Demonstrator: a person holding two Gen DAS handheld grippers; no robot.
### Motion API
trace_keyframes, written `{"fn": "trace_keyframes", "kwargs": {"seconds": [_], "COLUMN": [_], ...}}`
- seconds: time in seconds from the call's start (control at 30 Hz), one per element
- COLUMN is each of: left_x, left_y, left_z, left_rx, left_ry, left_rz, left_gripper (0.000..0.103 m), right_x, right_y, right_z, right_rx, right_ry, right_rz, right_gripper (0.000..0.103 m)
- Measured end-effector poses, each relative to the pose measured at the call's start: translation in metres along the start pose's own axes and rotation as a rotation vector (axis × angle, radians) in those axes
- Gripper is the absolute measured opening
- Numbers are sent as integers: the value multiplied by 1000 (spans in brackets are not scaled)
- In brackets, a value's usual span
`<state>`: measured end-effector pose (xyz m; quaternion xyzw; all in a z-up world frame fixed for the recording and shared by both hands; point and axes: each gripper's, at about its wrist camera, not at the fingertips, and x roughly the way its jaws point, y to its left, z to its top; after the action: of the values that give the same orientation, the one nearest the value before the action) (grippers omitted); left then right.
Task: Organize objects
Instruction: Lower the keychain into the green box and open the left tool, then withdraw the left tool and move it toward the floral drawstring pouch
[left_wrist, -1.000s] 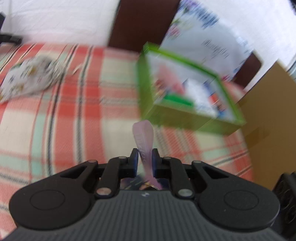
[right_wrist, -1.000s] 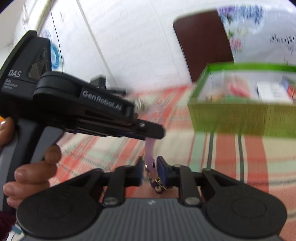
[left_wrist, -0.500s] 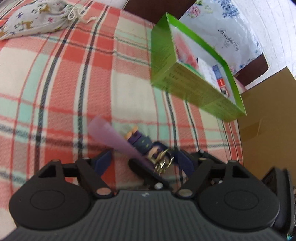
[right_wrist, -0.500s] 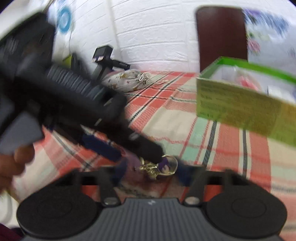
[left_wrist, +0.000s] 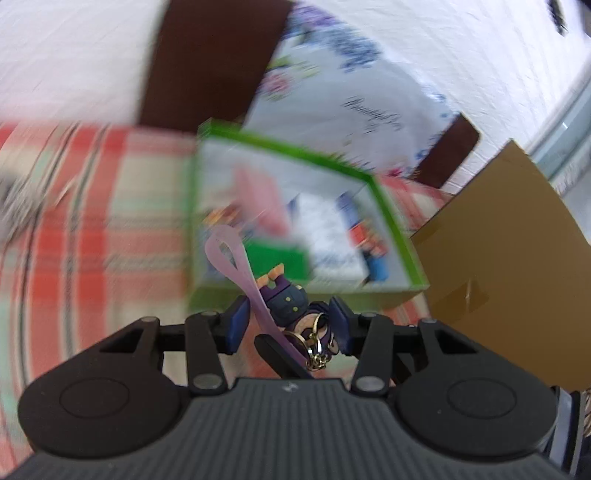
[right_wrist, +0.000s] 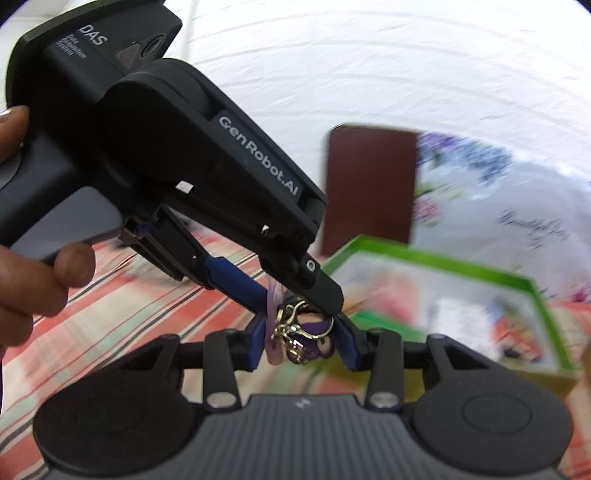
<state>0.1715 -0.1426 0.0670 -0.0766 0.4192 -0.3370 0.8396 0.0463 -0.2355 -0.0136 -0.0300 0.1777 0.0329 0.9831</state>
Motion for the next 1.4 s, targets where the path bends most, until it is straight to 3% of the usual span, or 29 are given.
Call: {"fn": "trace_keyframes", "kwargs": {"seconds": [0.13,0.17,0.2,0.23,0.3,0.4,0.5,0.77,0.97,1.13,1.4], "left_x": [33,43,51,59,66,67,65,47,28,8,-25], "left_y": [-30,-36,-40,-44,-46,-41,-38,-45,-47,-39,-20], "left_z": [31,38,43,45,45,36,27,8,-14,-32,-55], "left_rx": [72,79,93,111,131,148,191,254,279,273,230], "left_ry": [-18,-23,-36,-52,-54,-48,-54,-81,-83,-84,-121], "left_rz": [-31,-23,12,72,164,196,286,402,439,460,511], "left_gripper": [50,51,52,53,53,54,55,61,72,74,94], "right_x": [11,19,30,42,57,50,45,8,-12,-30,-46], "right_y": [-40,-49,-58,-67,-83,-97,-100,-98,-99,-90,-68], "right_z": [12,13,13,11,6,-4,-16,-20,-14,-5,4], "right_rx": [27,29,28,29,72,178,205,310,378,421,452], "right_ry": [-48,-59,-61,-42,4,4,22,16,21,14,35], "right_rz": [-110,-152,-201,-250,-301,-267,-271,-268,-237,-192,-146], "right_gripper": [39,44,54,76,72,72,72,74,74,74,79]}}
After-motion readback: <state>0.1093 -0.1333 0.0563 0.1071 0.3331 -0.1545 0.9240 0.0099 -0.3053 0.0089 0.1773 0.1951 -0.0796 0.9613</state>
